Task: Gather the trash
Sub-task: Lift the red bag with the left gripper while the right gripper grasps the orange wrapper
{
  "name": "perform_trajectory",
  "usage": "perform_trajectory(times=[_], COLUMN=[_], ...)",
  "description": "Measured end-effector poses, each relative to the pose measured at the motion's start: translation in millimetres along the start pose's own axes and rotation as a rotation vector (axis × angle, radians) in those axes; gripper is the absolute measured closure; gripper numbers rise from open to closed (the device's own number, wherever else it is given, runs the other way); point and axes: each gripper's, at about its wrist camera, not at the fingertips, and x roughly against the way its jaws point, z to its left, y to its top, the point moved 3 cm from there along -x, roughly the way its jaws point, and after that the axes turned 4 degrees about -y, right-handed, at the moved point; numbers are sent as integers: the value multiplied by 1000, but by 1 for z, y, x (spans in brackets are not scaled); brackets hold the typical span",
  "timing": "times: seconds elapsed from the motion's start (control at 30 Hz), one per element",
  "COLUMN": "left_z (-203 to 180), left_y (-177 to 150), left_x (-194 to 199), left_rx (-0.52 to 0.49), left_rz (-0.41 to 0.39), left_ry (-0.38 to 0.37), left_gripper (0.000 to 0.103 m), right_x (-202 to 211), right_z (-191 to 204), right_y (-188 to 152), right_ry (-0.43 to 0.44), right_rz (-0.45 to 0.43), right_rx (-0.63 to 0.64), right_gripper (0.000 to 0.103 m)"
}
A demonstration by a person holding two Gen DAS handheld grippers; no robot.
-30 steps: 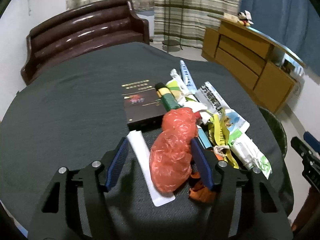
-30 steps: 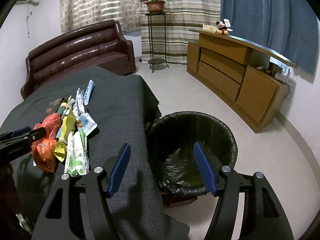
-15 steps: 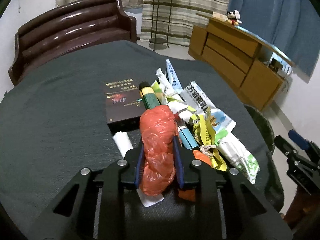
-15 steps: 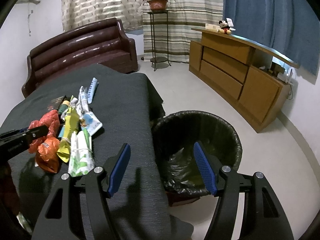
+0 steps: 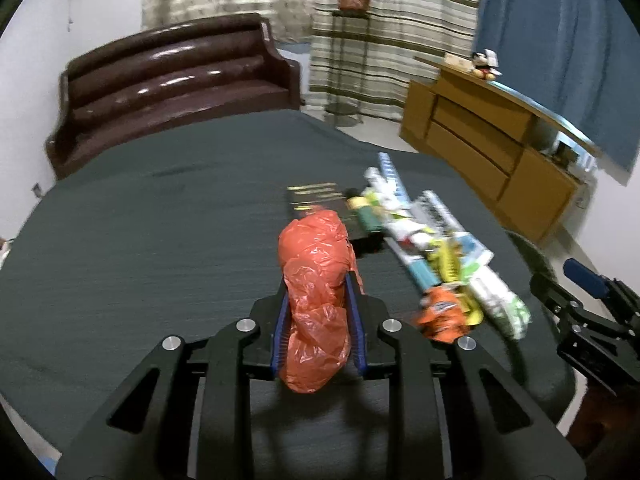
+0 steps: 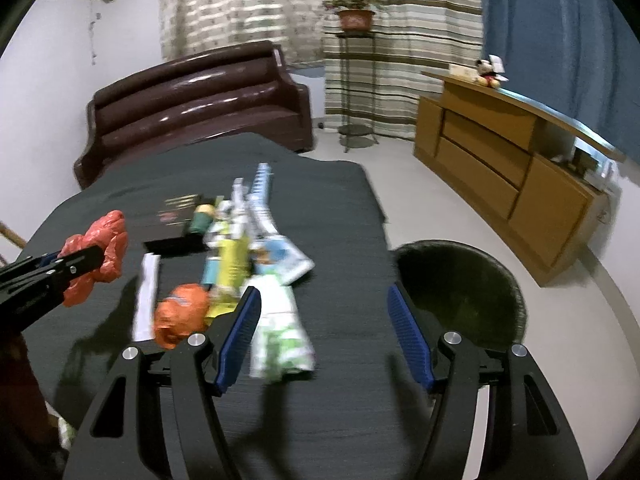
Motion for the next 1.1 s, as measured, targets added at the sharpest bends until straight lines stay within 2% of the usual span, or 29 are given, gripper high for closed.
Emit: perform_trajectory(times=[0.23,0.4,0.57,0.8,1.1], left_z=[41,62,76,76,64], left_y=[-7,-14,-21,-24,-25], left_x=[9,10,8,7,5], left_rx=[59,86,106,108,98], left_rz=[-5,-2,8,15,25], left_ry=[62,82,75,62,31], left_gripper=[79,79,79,79,79], right_x=[-1,-6,-17,-13,1], right_z=[46,68,82,92,89], right_y=[1,-2,-5,-15,-14], right_ry=[72,83,82,107,125], right_rz=[4,18,53,68,33], right_rx=[60,89,118,142,144], right_gripper=[39,39,50,65,67])
